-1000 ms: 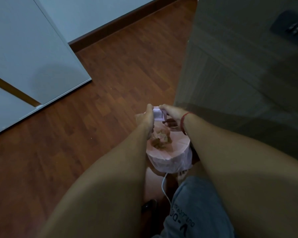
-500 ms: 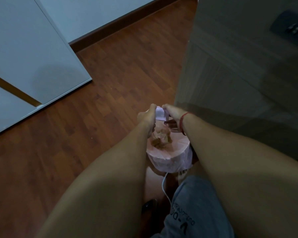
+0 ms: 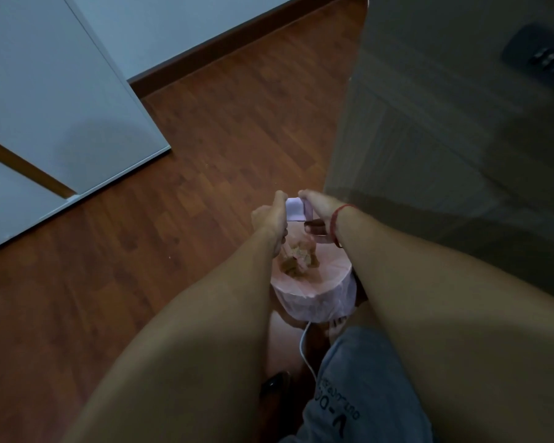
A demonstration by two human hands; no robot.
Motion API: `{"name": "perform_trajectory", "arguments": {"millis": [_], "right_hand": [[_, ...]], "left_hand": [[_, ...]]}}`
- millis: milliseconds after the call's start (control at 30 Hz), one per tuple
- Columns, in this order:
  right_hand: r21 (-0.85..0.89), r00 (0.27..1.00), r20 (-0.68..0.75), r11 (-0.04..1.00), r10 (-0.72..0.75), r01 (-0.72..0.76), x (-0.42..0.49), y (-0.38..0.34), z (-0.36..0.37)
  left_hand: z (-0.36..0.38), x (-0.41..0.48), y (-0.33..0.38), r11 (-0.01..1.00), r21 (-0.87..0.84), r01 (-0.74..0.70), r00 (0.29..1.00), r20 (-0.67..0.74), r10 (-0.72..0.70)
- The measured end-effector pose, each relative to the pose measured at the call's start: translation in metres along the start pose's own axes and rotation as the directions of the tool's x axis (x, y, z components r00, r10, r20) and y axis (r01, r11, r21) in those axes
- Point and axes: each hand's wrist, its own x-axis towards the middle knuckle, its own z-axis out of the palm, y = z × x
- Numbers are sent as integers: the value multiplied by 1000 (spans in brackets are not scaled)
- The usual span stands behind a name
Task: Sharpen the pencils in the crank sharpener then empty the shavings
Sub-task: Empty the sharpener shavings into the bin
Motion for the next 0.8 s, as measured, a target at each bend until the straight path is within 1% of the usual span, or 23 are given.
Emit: {"name": "perform_trajectory", "arguments": {"millis": [133, 200, 300, 433, 533, 633, 700, 800], "right_hand": [[31, 1000, 27, 999, -11, 10, 0, 5, 3], [61, 1000, -2, 998, -23, 23, 0, 7, 4], [87, 998, -55, 996, -21, 26, 0, 8, 5], [85, 1000, -9, 996, 13, -13, -4, 7, 3], [85, 1000, -5, 996, -3, 3, -5, 8, -3], [75, 1000, 9, 997, -20, 19, -6, 12, -7], [75, 998, 56, 997, -27, 23, -7, 12, -12], [42, 987, 133, 996, -88, 83, -16, 10, -21]], "left_hand": [[4, -2, -7, 999, -41, 5, 995, -100, -9], [4, -4, -7, 999, -42, -13, 996, -91, 9], [2, -7, -2, 999, -27, -36, 999, -29, 35], [0, -7, -4, 999, -28, -46, 994, -104, 43], [-1, -11, -3, 998, -10, -65, 998, -14, 65], [-1, -12, -5, 995, 6, -104, 994, 15, 104], [-3, -15, -6, 994, 13, -111, 993, 49, 110], [-10, -22, -8, 993, 10, -114, 989, 96, 113]]}}
